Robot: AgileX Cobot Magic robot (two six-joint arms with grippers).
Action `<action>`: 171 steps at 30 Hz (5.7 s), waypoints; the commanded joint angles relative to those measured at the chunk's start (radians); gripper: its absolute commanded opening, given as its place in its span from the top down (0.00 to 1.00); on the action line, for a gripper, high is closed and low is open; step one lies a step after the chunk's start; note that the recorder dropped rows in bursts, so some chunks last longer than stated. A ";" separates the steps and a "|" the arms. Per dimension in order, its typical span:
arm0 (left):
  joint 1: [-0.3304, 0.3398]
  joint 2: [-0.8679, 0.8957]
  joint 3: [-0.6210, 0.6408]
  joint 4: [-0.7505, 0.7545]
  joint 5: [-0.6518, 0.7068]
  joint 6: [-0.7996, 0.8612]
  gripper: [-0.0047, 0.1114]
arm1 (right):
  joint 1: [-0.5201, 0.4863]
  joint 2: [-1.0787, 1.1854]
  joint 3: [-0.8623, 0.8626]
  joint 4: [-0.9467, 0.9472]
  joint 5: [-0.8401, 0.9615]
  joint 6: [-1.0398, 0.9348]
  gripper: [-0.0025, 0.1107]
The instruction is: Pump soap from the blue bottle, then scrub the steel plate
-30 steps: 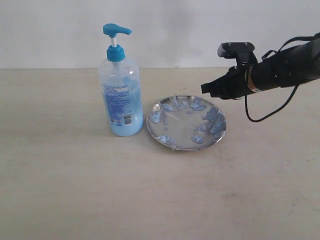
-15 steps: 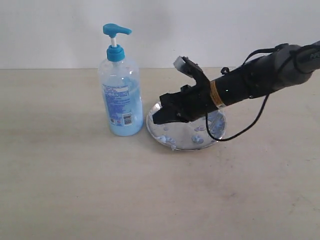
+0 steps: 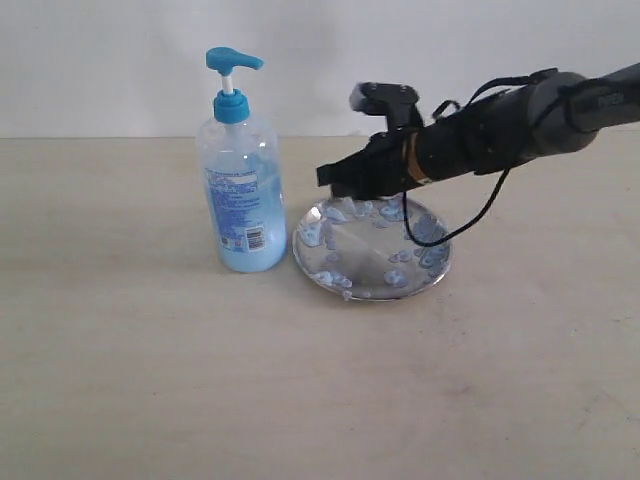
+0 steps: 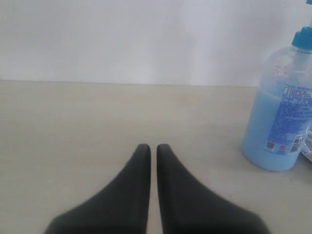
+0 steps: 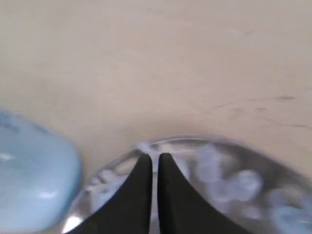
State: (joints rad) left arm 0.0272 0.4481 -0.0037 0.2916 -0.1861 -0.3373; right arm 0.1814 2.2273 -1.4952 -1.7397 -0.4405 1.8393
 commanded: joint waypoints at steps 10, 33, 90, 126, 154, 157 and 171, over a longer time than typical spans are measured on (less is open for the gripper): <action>-0.001 -0.005 0.004 0.003 -0.018 -0.011 0.92 | -0.102 -0.773 0.682 -0.005 0.175 -0.287 0.98; -0.001 -0.005 0.004 0.003 -0.027 -0.011 0.92 | -0.102 -1.921 1.381 0.194 0.607 -0.110 0.98; -0.001 -0.011 0.004 0.003 -0.034 -0.011 0.92 | -0.300 -2.227 1.495 1.601 0.774 -1.703 0.98; 0.032 -0.448 0.004 -0.538 0.480 0.368 0.92 | -0.300 -2.227 1.495 1.601 0.774 -1.703 0.98; 0.049 -0.448 0.004 -0.299 0.557 0.217 0.92 | -0.300 -2.227 1.495 1.601 0.774 -1.703 0.98; 0.049 -0.448 0.004 -0.299 0.554 0.217 0.92 | -0.300 -2.227 1.495 1.601 0.774 -1.703 0.98; 0.049 -0.448 0.004 -0.299 0.554 0.217 0.92 | -0.300 -2.227 1.495 1.601 0.774 -1.703 0.98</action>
State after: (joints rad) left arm 0.0703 0.0034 -0.0037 -0.0106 0.3830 -0.1155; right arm -0.1164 0.0027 0.0006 -0.1336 0.3377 0.1345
